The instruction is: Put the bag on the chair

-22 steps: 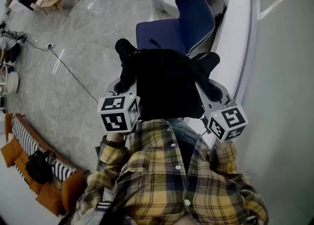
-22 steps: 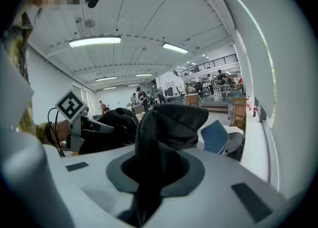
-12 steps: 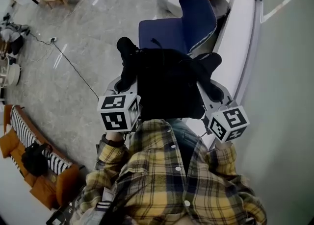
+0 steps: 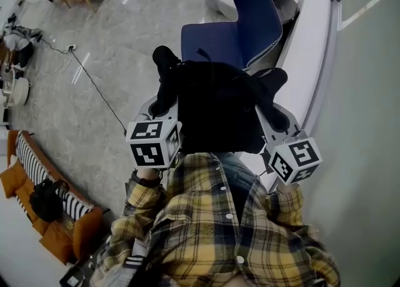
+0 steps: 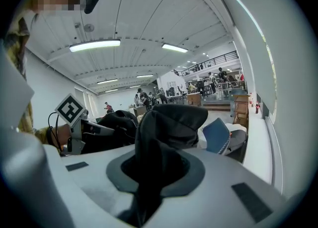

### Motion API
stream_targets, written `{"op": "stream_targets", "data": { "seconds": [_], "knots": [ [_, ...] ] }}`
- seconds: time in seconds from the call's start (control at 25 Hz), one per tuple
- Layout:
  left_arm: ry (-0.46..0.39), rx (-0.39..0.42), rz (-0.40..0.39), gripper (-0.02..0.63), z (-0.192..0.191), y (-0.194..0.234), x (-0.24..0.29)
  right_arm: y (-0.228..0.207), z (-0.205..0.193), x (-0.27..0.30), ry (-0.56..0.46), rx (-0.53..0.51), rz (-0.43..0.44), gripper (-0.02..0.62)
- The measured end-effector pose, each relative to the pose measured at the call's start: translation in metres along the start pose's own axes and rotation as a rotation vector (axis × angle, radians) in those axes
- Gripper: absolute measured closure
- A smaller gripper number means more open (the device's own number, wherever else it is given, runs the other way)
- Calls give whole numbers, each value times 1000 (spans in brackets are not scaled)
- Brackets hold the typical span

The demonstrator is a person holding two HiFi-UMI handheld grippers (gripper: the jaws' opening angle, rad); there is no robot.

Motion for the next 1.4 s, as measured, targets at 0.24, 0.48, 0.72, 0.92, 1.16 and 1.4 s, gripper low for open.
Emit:
{"op": "stream_targets", "data": {
  "seconds": [0.24,0.48,0.72,0.92,1.16,1.4],
  "knots": [
    [18,-3,-22,568,19,32,25,3,13,38,20,5,-29,534],
    [17,-7,-50,568,63,77,68,-4,46,100,31,2,-57,534],
    [12,4,-75,568,108,120,109,-11,79,161,32,-4,-81,534],
    [30,31,-95,568,139,148,138,-21,100,206,47,12,-95,534],
    [22,26,-100,568,155,177,149,-15,113,238,54,15,-106,534],
    [31,1,-96,568,166,194,164,-20,122,262,73,10,-99,534]
  ]
}}
Point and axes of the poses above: the fingertips, and each gripper's own axes: x forward along the fingers, y to its left, z out of its top, the point moved 3 cm from there along -x, backward along the fingers, and after that the axes turned 14 degrees about -z, right-handed, at the moved point
